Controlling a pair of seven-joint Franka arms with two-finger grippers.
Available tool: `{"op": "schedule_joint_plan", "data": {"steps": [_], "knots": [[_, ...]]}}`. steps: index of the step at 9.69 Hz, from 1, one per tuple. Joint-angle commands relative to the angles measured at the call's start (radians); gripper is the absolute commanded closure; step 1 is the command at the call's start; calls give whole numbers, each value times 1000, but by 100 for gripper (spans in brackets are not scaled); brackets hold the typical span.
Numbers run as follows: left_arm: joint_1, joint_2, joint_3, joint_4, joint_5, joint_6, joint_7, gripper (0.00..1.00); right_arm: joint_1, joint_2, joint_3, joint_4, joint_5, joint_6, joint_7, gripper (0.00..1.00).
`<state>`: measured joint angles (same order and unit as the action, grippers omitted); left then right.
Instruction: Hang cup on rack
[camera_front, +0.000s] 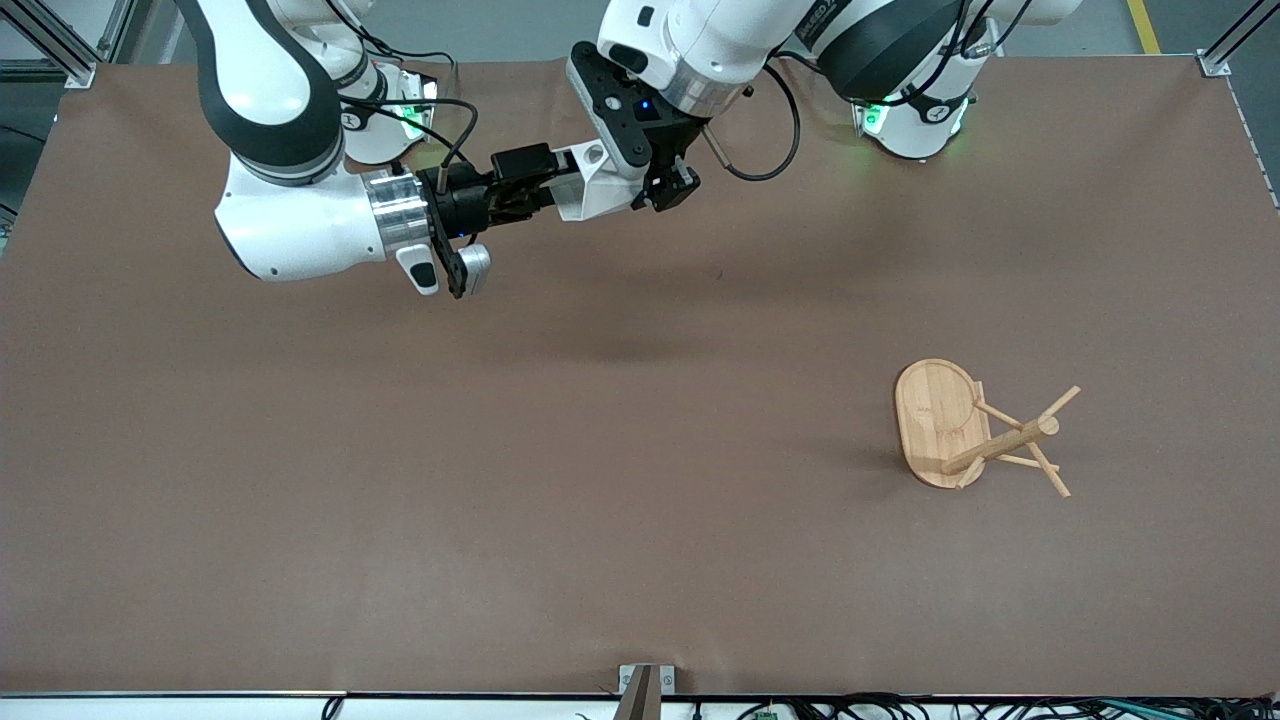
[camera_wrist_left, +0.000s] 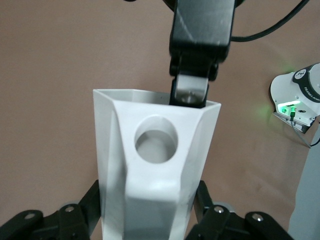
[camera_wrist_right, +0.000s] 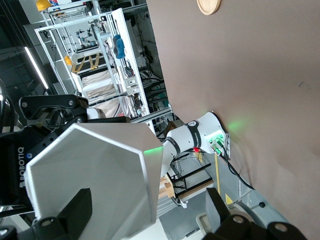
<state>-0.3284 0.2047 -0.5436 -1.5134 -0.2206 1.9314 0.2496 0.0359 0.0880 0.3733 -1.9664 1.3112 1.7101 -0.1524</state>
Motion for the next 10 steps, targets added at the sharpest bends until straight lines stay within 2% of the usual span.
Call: {"op": "schedule_joint_plan", "data": {"steps": [1, 3, 4, 6, 7, 10], "knots": [[5, 18, 1, -25, 29, 9, 26, 100, -62, -37, -46, 30, -106, -65, 64, 0], [5, 33, 2, -22, 29, 12, 28, 100, -62, -36, -175, 128, -304, -168, 168, 0], [6, 42, 5, -21, 29, 15, 26, 100, -60, -39, -232, 177, -452, -200, 192, 0], [58, 48, 7, -22, 27, 15, -39, 100, -63, -36, -292, 241, -741, -219, 224, 0], [89, 48, 8, -25, 46, 14, -109, 100, -63, -34, -312, 251, -882, -184, 226, 0], [158, 73, 8, -25, 150, 14, -382, 100, -63, -46, -350, 262, -1223, 20, 225, 0]]}}
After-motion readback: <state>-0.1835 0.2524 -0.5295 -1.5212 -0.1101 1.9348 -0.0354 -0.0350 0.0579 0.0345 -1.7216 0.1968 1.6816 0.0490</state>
